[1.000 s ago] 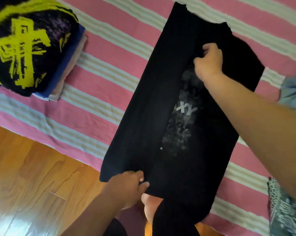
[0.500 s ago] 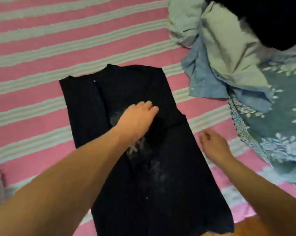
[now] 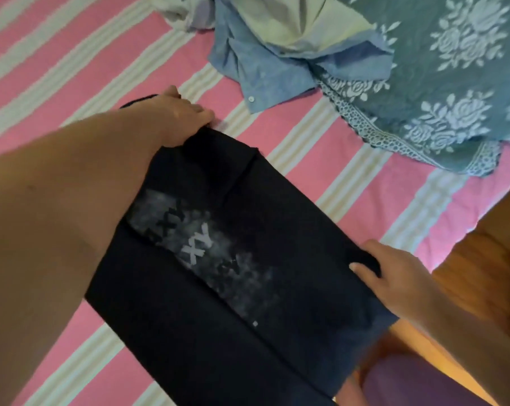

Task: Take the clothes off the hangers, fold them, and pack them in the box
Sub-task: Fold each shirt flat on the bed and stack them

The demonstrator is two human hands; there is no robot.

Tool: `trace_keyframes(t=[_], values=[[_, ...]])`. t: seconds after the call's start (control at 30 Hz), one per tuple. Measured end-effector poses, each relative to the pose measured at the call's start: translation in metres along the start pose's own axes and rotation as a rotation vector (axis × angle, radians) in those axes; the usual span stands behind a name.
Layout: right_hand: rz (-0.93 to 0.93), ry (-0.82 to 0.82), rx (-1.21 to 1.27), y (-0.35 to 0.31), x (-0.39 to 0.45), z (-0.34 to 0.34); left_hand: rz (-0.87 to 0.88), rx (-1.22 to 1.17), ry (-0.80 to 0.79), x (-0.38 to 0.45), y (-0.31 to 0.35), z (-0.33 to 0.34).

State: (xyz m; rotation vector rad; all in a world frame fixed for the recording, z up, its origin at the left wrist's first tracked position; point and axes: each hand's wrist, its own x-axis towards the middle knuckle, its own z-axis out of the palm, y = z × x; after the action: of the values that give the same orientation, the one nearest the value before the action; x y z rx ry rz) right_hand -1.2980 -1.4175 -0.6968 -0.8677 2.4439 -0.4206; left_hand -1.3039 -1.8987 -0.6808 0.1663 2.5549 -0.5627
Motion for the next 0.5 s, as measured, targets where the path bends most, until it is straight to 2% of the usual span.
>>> trace_keyframes(t=[0.07,0.13,0.17,0.27,0.33,0.4,0.5], values=[[-0.056,0.012,-0.050,-0.008,-0.018,-0.010,-0.085,-0.054,0.097,-0.026,-0.011,0.004],[-0.135,0.069,-0.144,-0.021,-0.040,-0.020,-0.179,-0.173,0.324,-0.064,-0.015,0.018],[-0.184,0.088,-0.187,-0.029,-0.051,-0.023,-0.251,-0.239,0.380,-0.090,-0.013,0.024],[-0.419,0.072,-0.254,-0.058,-0.086,-0.022,-0.530,-0.439,0.341,-0.174,0.007,0.042],[-0.558,0.050,-0.292,-0.074,-0.106,0.000,-0.782,-0.601,0.325,-0.218,0.032,0.062],[-0.648,-0.007,-0.359,-0.083,-0.118,0.030,-0.931,-0.820,0.300,-0.239,0.054,0.094],[-0.673,-0.175,-0.445,-0.085,-0.128,0.074,-1.080,-1.491,0.239,-0.241,0.070,0.126]])
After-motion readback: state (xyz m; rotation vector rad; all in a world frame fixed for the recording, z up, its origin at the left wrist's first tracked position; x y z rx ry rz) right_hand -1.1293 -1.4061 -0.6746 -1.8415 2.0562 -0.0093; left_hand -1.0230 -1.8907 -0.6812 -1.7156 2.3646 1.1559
